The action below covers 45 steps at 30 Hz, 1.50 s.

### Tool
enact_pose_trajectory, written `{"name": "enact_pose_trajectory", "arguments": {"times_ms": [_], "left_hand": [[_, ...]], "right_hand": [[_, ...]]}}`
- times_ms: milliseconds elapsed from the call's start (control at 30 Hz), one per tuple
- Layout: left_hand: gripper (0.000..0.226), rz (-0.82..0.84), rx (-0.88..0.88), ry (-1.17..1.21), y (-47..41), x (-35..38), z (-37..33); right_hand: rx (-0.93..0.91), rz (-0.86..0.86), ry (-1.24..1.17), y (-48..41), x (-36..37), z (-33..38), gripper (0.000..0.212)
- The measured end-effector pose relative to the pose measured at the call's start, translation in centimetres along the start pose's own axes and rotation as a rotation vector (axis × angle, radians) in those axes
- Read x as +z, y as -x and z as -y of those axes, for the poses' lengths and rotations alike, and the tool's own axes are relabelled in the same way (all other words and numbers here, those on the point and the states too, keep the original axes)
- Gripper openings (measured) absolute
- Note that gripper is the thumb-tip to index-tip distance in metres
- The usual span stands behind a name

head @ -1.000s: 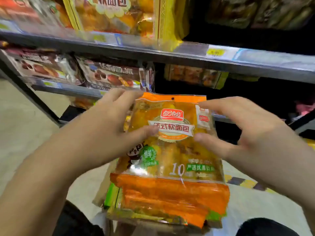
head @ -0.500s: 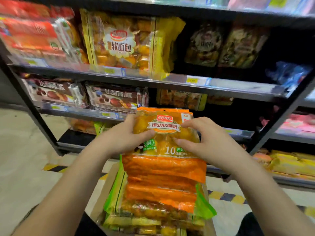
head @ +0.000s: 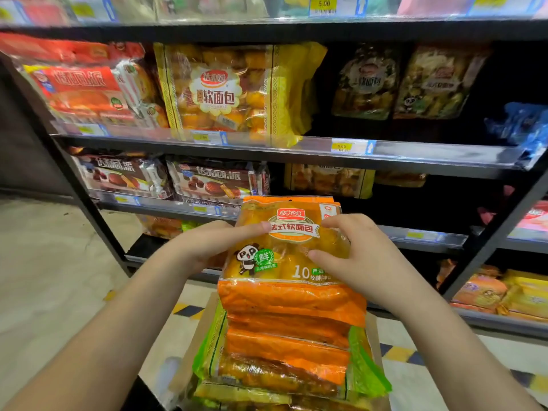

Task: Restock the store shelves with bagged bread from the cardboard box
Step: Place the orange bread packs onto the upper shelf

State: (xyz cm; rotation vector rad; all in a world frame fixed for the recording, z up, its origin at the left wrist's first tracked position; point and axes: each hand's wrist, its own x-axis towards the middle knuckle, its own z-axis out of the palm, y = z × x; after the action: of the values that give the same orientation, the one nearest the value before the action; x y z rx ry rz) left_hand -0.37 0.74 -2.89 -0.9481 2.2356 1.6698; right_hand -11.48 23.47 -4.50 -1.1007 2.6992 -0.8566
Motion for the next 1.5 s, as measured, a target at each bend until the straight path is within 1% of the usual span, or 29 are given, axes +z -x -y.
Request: {"name": "enact_pose_trajectory", "arguments": {"times_ms": [133,233,300,400,433,533,600,633,733,767,800,867,900,967,1000,1033,1100,1133,1200,1333,1500], "left_hand": [[0.058,0.051,0.016,0.200,-1.0,0.0,0.8],[0.047,0.076,0.041,0.367,-0.9,0.4,1.3],[0.042,0.083,0.084,0.480,-1.0,0.4,1.7],[0.041,0.071,0.115,0.588,-1.2,0.4,2.4],[0.041,0.071,0.116,0.612,-1.3,0.4,2.6],[0.044,0.043,0.117,0.664,-1.5,0.4,3.0],[0.046,0.012,0.145,0.695,-1.6,0.1,3.1],[0.049,0.000,0.169,0.703,-1.5,0.0,3.1],[0.060,-0.032,0.249,0.721,-1.4,-0.9,3.0],[0.066,-0.039,0.275,0.726,-1.3,-1.4,3.1],[0.075,-0.037,0.297,0.730,-1.3,-1.9,3.3],[0.106,-0.032,0.312,0.734,-1.2,-2.7,3.9],[0.117,-0.033,0.314,0.737,-1.2,-3.0,4.2],[0.125,-0.040,0.325,0.730,-1.3,-3.1,4.7],[0.125,-0.035,0.333,0.726,-1.2,-2.9,4.8],[0.124,-0.029,0.341,0.727,-1.2,-2.8,4.9],[0.122,-0.025,0.364,0.735,-1.1,-2.4,4.9],[0.121,-0.026,0.377,0.739,-1.0,-2.3,4.9],[0.121,-0.024,0.401,0.729,-0.9,-2.2,4.8],[0.118,-0.006,0.434,0.724,-0.8,-2.1,4.7],[0.115,0.024,0.448,0.720,-1.0,-2.0,4.2]], "right_hand": [[-0.001,-0.038,-0.050,-0.2,0.7,0.1,0.072],[0.028,-0.075,-0.207,-0.4,1.1,0.0,0.076],[0.056,-0.096,-0.322,-0.6,1.2,-0.1,0.071],[0.075,-0.129,-0.486,-0.7,0.9,0.1,0.048],[0.094,-0.138,-0.531,-0.8,0.8,0.1,0.046],[0.199,-0.129,-0.597,-0.8,0.9,-1.0,0.057],[0.288,-0.071,-0.588,-0.6,1.4,-2.3,0.059],[0.332,-0.032,-0.562,-0.4,1.6,-2.9,0.066],[0.442,0.074,-0.468,0.0,2.5,-4.1,0.097],[0.469,0.105,-0.461,0.1,2.7,-4.2,0.102],[0.494,0.133,-0.457,0.2,2.8,-4.2,0.104],[0.532,0.189,-0.455,0.1,3.1,-4.1,0.104],[0.549,0.222,-0.454,0.0,3.3,-4.2,0.108],[0.555,0.301,-0.416,-0.2,3.8,-4.3,0.111],[0.550,0.330,-0.394,-0.4,4.1,-4.6,0.107],[0.540,0.352,-0.387,-0.5,4.2,-4.8,0.093],[0.519,0.398,-0.423,-0.4,4.1,-4.6,0.056],[0.517,0.414,-0.461,-0.4,4.0,-4.5,0.046],[0.534,0.417,-0.531,-0.2,4.0,-4.5,0.041],[0.567,0.407,-0.655,0.3,4.2,-4.3,0.040],[0.532,0.327,-0.685,0.4,4.1,-3.8,0.028]]}}
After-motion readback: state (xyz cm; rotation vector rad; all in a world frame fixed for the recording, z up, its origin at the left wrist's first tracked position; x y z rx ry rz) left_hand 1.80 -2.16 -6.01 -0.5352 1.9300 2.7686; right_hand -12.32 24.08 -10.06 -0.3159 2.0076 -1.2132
